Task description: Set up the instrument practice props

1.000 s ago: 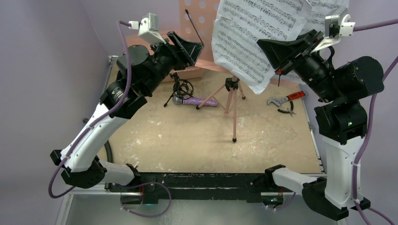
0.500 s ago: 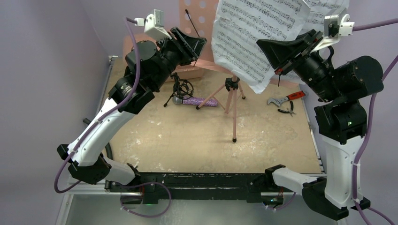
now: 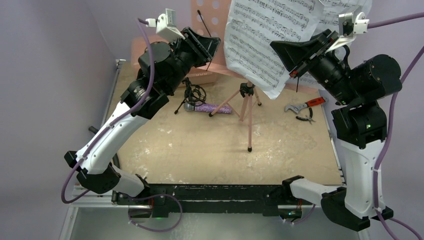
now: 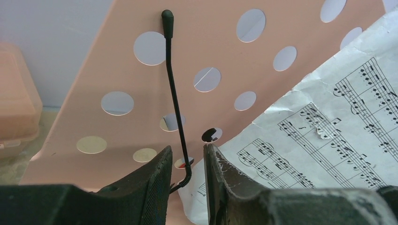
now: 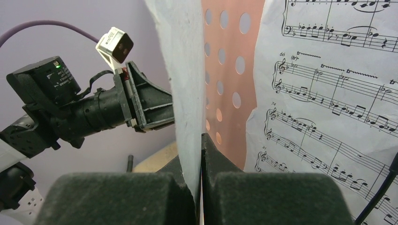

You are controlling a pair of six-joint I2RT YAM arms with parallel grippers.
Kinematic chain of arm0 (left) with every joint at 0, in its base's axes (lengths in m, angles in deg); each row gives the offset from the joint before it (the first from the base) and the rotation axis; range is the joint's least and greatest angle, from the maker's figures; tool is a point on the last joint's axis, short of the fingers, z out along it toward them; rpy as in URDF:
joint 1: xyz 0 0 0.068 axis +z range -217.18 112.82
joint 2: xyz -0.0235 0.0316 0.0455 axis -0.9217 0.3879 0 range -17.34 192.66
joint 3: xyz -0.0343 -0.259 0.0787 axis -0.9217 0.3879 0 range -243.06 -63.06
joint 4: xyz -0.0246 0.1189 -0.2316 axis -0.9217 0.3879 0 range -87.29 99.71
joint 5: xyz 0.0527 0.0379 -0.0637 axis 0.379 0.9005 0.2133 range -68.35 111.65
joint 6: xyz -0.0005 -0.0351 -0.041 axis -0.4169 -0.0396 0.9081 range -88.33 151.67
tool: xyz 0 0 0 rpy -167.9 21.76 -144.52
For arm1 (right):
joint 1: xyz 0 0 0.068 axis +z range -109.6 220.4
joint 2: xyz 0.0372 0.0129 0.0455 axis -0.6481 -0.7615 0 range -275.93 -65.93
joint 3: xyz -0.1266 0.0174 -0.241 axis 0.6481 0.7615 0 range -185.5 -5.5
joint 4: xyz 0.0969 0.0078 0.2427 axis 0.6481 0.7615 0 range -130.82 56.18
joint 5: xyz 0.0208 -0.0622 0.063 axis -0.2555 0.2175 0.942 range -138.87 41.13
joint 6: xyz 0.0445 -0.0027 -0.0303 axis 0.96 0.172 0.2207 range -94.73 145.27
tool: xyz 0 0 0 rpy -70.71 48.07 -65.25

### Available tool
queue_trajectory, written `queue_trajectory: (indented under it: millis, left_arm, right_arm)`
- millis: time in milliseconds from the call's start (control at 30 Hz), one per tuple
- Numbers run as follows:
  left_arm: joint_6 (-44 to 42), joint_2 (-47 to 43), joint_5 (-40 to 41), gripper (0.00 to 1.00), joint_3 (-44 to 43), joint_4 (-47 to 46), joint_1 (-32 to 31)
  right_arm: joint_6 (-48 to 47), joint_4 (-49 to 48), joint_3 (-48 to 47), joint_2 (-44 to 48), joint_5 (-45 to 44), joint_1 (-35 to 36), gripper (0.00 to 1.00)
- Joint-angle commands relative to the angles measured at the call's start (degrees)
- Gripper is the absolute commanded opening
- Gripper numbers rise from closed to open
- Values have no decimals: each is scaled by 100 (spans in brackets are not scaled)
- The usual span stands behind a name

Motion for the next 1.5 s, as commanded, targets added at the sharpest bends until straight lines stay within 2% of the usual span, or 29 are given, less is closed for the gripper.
queue_trajectory:
  millis: [0,167,333,700,800,1200,1467]
  left_arm:
    - [192,13,41,29,-91,-263,60]
    - [204,-63,16,24,26,-335,83]
    - [302,-174,-24,14,226,-503,127]
    - [579,-299,4,8,482,-775,176]
    - [595,-313,-68,0,496,-794,194]
    - [503,-489,-148,0,802,-1030,193]
    - [246,-740,-171,0,1238,-1631,200]
  right_arm:
    - [17,-88,-157,-24,80,14,0]
    - [11,-131,-135,-33,67,7,0]
    - [51,-147,-220,-112,156,4,0]
    - [193,-170,-357,-312,41,3,0]
    - [191,-165,-415,-390,8,6,0]
    - [42,-27,-757,-746,-52,7,0]
    - [60,-226,-875,-918,65,10,0]
